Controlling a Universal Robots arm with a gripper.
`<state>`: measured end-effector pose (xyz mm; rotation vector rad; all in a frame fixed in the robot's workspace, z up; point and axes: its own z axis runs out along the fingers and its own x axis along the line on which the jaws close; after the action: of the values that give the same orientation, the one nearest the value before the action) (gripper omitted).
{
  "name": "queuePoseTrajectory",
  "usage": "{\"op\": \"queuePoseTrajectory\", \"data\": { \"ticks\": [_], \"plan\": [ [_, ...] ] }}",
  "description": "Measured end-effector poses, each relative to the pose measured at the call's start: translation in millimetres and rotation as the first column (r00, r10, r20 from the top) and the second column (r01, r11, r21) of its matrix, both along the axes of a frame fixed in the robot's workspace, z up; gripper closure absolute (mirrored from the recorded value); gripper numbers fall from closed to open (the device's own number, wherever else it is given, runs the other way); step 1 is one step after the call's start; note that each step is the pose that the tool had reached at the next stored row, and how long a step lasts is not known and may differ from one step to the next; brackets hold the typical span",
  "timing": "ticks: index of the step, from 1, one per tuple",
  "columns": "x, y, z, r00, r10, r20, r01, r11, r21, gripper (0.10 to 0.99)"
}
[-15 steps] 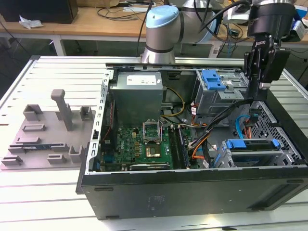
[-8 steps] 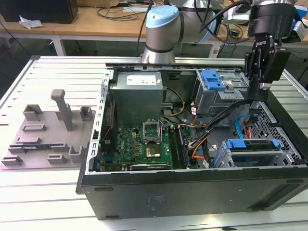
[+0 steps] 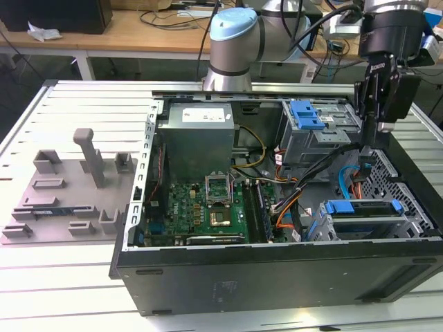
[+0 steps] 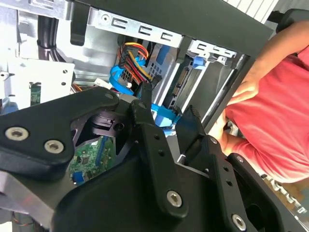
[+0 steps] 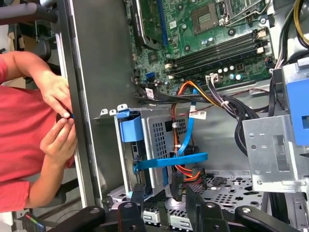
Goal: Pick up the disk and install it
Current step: 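Insert the first disk wire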
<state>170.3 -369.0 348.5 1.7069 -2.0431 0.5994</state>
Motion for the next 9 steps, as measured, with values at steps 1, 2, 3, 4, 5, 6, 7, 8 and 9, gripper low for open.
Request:
{"op": "queuePoseTrajectory", "data": {
  "ticks": [1, 2, 3, 4, 5, 6, 7, 8, 9],
  "plan": [
    [0.0, 0.0, -1.0, 1.0, 0.0, 0.0003, 0.0, 1.0, -0.001, 0.616],
    [0.0, 0.0, -1.8, 1.0, 0.0, 0.0005, 0.0, 1.0, -0.003, 0.616],
    [-0.1, -0.1, -3.1, 1.0, 0.0, 0.0006, 0.0, 1.0, -0.007, 0.616],
    [-0.1, -0.1, -4.0, 1.0, 0.0, 0.0006, 0.0, 1.0, -0.009, 0.616],
    [-0.1, -0.1, -4.9, 1.0, 0.0, 0.0006, 0.0, 0.9999, -0.01, 0.616],
    [-0.1, 0.0, -6.4, 1.0, 0.0, 0.0007, 0.0, 0.9999, -0.012, 0.616],
    [-0.1, 0.0, -7.6, 1.0, 0.0, 0.0006, 0.0, 0.9999, -0.014, 0.616],
    [-0.1, 0.0, -8.6, 1.0, 0.0, 0.0006, 0.0, 0.9999, -0.016, 0.616],
    [-0.1, 0.0, -9.7, 1.0, 0.0, 0.0006, 0.0, 0.9998, -0.018, 0.627]
  ]
}}
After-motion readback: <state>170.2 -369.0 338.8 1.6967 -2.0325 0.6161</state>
